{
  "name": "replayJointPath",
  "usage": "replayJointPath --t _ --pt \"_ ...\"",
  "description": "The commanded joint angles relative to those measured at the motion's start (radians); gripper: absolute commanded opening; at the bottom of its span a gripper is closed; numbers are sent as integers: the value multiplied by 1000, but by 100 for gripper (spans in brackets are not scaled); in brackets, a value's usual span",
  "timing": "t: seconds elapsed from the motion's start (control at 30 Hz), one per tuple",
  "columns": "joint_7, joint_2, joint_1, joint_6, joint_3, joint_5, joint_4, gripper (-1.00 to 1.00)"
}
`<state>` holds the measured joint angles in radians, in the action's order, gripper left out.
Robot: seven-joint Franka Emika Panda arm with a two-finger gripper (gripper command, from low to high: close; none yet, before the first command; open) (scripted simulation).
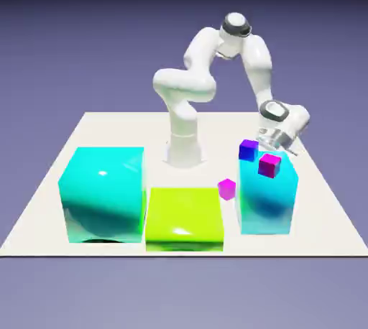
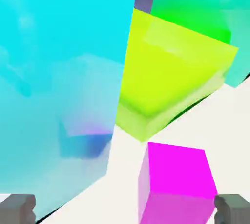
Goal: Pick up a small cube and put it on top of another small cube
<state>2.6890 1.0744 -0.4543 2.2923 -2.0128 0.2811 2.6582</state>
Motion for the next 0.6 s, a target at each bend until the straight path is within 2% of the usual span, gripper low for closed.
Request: replayJointPath --t 0.0,0.13,0.3,0.33,0.57 --pt "44 12 5 11 -30 0 17 0" --pt "155 40 33 54 -94 6 66 0" --pt "155 116 -141 243 -245 68 72 0" --pt "155 116 -141 244 -245 68 72 -100" --pt "138 41 9 54 -50 2 52 -100"
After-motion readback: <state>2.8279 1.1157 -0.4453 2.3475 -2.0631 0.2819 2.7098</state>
